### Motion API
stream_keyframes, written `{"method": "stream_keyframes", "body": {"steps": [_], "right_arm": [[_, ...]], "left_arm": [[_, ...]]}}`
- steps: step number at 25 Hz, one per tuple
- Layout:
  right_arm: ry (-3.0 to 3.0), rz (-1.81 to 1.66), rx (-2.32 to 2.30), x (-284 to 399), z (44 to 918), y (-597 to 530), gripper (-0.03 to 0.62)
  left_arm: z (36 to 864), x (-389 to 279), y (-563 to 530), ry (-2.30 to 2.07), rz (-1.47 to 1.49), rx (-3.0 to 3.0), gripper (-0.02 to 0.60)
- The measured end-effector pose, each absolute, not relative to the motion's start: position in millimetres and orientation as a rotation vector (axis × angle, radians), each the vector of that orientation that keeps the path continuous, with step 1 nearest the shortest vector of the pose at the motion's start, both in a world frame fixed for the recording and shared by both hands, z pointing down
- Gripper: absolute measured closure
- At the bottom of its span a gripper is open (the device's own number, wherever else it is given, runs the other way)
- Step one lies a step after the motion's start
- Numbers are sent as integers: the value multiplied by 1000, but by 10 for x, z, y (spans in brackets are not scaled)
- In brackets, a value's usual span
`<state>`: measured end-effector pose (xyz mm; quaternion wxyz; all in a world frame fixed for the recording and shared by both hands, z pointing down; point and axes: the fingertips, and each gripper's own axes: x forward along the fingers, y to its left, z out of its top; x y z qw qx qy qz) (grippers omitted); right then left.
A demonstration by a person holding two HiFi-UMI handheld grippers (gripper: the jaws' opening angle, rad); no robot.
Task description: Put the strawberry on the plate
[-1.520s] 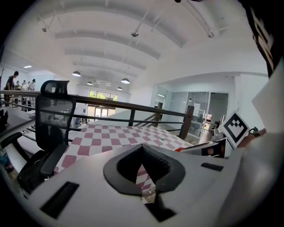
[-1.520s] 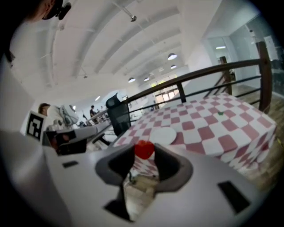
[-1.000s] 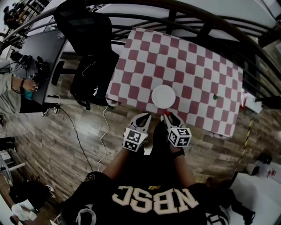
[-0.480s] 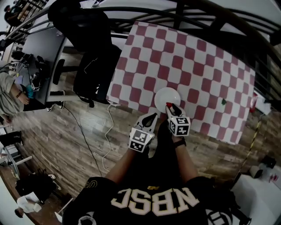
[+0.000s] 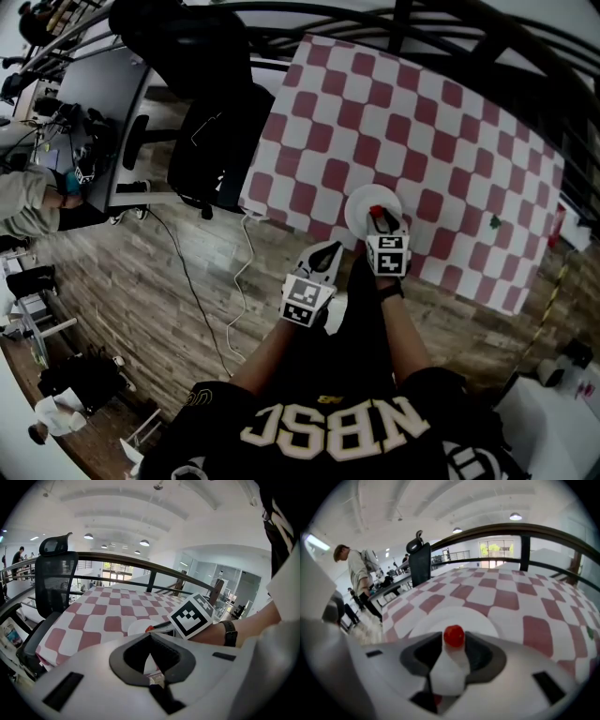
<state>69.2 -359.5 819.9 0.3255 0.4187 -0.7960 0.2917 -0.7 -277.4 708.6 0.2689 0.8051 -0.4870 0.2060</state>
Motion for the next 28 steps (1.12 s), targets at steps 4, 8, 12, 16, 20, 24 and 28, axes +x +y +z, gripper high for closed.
{"method": "stream_keyframes", "body": {"steps": [4, 8, 12, 16, 20, 24, 28], "right_arm": [[-2048, 747, 1132, 699, 8165, -3567, 410], [-2050, 741, 1139, 697, 8022, -3463, 405], [-2078, 712, 1184, 734, 7781, -3359, 405], [-2129, 669, 1226, 701, 7401, -3204, 407], [-2207, 595, 1307, 596, 6868, -2994, 438], [-2283, 517, 1405, 520, 6303, -2739, 514], [-2373, 452, 1475, 425, 5819, -2441, 556]], "left_arm": [[7104, -69, -2722, -1312, 568, 2164, 566], [7012, -112, -2715, -1304, 547, 2188, 566], [6845, -133, -2750, -1297, 505, 2237, 566], [6640, -135, -2737, -1286, 433, 2283, 566], [6342, -148, -2664, -1267, 332, 2325, 566], [5888, -121, -2577, -1233, 197, 2378, 566], [5523, -107, -2411, -1216, 150, 2468, 566]]}}
